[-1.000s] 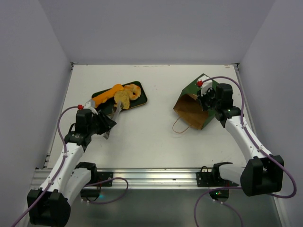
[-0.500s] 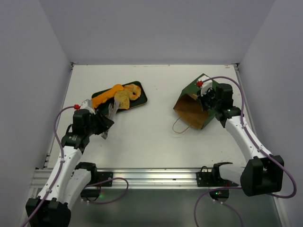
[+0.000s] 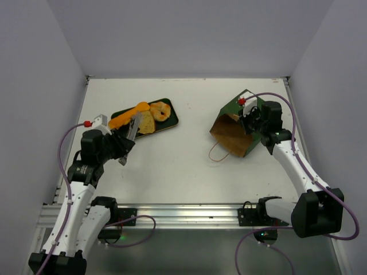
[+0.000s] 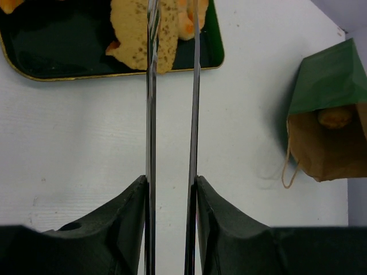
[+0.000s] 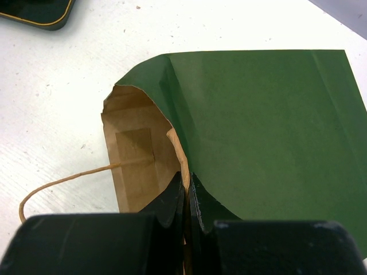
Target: Take the fake bread out of the paper bag
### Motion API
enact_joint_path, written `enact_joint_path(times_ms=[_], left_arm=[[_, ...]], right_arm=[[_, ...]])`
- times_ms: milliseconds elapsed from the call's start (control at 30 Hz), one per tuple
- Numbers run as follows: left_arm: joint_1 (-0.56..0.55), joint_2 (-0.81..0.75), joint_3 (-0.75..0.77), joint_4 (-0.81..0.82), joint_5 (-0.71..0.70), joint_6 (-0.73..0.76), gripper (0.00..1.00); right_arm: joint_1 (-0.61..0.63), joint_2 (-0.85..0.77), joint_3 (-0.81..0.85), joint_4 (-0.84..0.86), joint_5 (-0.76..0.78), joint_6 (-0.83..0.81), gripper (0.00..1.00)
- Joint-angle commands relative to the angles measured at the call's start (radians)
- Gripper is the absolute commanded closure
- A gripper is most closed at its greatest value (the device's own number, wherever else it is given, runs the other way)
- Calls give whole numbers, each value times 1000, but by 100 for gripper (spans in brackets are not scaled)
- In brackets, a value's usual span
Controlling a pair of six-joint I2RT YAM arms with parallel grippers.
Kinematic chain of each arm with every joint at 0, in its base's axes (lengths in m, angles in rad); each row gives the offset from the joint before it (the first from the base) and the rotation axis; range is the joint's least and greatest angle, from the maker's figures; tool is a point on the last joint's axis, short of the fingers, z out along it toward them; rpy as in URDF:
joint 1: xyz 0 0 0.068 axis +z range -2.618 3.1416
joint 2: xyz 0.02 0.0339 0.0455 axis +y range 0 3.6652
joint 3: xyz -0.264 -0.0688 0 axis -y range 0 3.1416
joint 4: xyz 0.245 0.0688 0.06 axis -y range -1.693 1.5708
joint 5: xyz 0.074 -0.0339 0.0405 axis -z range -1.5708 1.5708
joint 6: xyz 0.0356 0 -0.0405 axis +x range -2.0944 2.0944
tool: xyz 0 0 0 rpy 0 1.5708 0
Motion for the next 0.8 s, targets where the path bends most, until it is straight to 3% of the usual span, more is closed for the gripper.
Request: enact_joint_path(times_ms=[0,133,233,433,767], left_arm=[[7,-9,62,50,158,79,60],[-2,-7,30,124,408,70,65],[-47,-34,-14,181,492,36,66],[-211,-102,-94,259,528,-50,66],[-284,-182,-191,343,586,-167,65]], right_arm=[[-5,-30,10,6,-43,-7,100],[-6,-33,47,-53,-132,-102,100],[-6,-44,70,-118,-230,-223,100],[-11,-15,167,-303,-371,-419,100],[-11,57,190,-326,-350,-398,100]])
